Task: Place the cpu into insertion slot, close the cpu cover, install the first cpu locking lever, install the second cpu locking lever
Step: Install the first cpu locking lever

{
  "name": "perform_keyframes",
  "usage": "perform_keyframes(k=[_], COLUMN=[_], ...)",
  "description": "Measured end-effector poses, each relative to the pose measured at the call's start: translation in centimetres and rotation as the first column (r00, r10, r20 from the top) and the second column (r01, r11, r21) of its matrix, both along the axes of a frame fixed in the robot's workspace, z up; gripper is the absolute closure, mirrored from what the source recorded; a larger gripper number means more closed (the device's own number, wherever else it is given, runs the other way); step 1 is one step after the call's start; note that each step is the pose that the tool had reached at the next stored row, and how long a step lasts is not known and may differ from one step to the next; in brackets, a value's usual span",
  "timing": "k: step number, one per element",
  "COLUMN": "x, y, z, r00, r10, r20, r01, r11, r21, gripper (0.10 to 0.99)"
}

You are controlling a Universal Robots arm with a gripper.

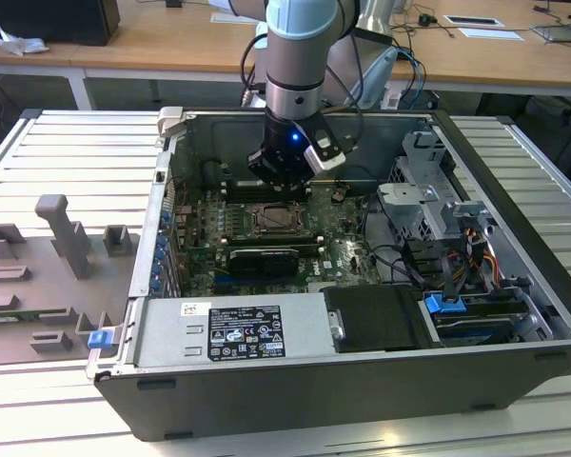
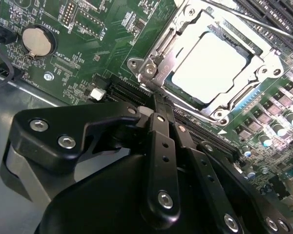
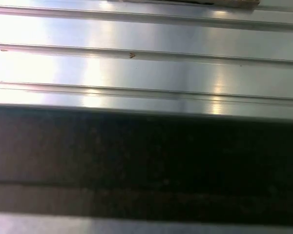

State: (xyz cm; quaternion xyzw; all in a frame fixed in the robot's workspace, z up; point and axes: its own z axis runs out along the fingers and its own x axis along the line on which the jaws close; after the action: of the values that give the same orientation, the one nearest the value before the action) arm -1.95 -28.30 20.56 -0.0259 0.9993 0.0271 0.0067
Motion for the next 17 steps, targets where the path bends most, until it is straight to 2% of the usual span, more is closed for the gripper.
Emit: perform_keyframes(k=[8, 17], x=[0.00, 0.02], y=[0.00, 0.01], z=[-0.33, -0.05], r00=[1.0000, 1.0000], r10=[0.000, 0.000], r20=[-0.0001, 0.0002], r01=[0.000, 0.000], r11=[0.9998, 0.9998], r21=[-0.018, -0.021], gripper=[0.980, 0.980])
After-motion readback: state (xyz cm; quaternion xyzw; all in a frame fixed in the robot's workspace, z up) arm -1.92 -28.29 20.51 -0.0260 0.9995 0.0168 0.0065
